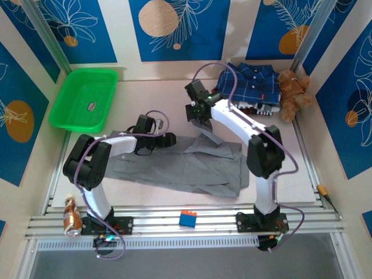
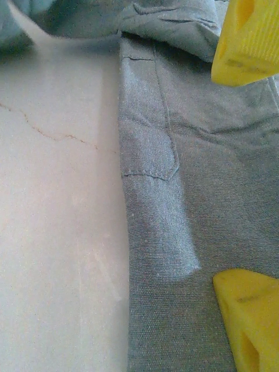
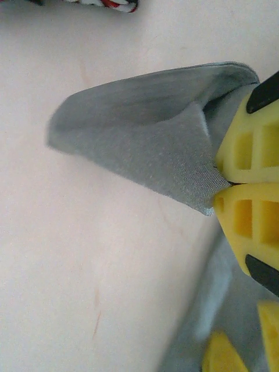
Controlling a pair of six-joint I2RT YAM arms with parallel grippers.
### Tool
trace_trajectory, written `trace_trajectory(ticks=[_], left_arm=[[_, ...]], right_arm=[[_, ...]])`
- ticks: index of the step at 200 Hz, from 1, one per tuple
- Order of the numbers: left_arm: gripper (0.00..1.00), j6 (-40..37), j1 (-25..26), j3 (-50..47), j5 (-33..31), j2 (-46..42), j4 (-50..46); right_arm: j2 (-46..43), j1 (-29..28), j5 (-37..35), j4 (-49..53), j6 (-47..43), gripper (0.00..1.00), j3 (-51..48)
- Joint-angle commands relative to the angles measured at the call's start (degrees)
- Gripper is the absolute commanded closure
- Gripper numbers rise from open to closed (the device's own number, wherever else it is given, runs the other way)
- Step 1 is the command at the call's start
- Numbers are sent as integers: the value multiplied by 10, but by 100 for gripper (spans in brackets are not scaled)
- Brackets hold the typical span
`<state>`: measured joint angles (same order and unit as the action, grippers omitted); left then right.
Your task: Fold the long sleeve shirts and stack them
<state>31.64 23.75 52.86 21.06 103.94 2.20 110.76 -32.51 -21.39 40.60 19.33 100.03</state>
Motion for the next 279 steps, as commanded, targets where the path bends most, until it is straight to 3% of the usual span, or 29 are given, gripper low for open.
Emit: trace_trajectory(ticks=[1, 46, 67, 90, 139, 216, 239, 254, 279], left_arm=[[16, 15, -4, -52, -10, 67, -112], [15, 16, -5, -55, -11, 69, -110], [15, 13, -5, -54, -11, 71, -112], [15, 11, -5, -52, -12, 72, -115], [16, 6, -5, -48, -14, 69, -125], [16, -2, -3, -54, -15, 72, -127], [16, -2, -5, -61, -15, 70, -125], [16, -5, -5, -64, -17, 68, -126], [16, -11, -5, -71, -22, 60, -129]], right_arm=[[-62, 20, 113, -44, -13, 100, -30], [-157, 97, 299, -80, 8, 100, -136], [-153, 135, 344, -42, 1, 100, -160], [-147, 175, 340, -31, 22, 100, -219], [-154, 209, 240, -29, 38, 100, -288], [-92, 234, 109, -67, 35, 99, -187], [-78, 231, 68, -72, 50, 88, -167], [-85, 223, 42, -59, 67, 67, -165], [-145, 191, -28, -17, 90, 53, -195]])
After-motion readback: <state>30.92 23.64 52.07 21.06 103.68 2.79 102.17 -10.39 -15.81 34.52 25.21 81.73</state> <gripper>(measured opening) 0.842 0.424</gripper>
